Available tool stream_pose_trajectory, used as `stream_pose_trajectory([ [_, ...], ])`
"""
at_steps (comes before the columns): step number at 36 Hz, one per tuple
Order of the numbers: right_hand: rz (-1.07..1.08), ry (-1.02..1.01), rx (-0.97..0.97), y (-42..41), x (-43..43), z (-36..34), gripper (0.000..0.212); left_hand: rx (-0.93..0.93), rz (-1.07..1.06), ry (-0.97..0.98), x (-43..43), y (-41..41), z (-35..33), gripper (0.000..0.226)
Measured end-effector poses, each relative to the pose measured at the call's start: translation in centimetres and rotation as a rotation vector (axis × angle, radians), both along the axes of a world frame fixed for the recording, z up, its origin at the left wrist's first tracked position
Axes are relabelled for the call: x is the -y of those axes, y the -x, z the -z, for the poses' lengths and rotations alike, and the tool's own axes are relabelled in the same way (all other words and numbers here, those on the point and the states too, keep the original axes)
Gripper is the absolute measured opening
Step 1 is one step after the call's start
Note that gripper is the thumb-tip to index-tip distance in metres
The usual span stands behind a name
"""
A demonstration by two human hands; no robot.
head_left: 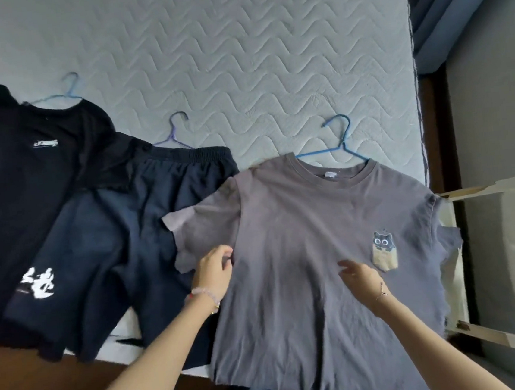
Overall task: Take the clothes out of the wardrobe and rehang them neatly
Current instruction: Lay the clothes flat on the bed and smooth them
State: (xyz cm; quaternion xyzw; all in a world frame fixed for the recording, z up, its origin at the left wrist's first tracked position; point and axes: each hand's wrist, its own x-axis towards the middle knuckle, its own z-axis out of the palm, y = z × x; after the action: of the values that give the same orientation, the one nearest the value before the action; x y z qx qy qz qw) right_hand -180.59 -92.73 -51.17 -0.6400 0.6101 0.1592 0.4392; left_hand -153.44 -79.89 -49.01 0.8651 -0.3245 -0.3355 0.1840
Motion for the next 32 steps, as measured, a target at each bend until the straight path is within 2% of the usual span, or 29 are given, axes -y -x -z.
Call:
stream_pose_trajectory([
  [5, 0.168, -0.184, 0.199, 0.5, -6.2, -3.4, 0.023, -0.153, -0.335, -0.024, -11.3, 4.2, -4.9, 0.019],
  [8, 0.243, -0.289, 0.220, 0.8, -9.5, -4.8, 0.015, -0.219, -0.454, -0.026, -16.9, 6.2, -6.3, 0.031],
  [11, 0.238, -0.355, 0.232, 0.5, -12.3, -6.3, 0.016, -0.307, -0.578, -0.012, -22.0, 8.2, -7.0, 0.032],
  [14, 0.161, -0.388, 0.234, -0.6, -14.2, -7.2, 0.024, -0.366, -0.721, -0.022, -26.8, 9.8, -7.1, 0.029],
  [18, 0.014, -0.412, 0.238, -3.7, -16.5, -8.2, 0.024, -0.406, -0.942, -0.001, -32.0, 11.2, -7.2, 0.024],
  [22, -0.176, -0.415, 0.189, -8.4, -19.3, -8.8, 0.032, -0.446, -1.131, 0.029, -37.0, 11.8, -7.1, 0.031],
  [26, -0.316, -0.405, 0.193, -14.8, -22.9, -10.3, 0.033, -0.516, -1.251, 0.114, -41.6, 10.9, -7.0, 0.029],
  [32, -0.453, -0.396, 0.210, -23.7, -29.3, -11.4, 0.032, -0.549, -1.400, 0.116, -48.0, 7.1, -8.0, 0.020],
])
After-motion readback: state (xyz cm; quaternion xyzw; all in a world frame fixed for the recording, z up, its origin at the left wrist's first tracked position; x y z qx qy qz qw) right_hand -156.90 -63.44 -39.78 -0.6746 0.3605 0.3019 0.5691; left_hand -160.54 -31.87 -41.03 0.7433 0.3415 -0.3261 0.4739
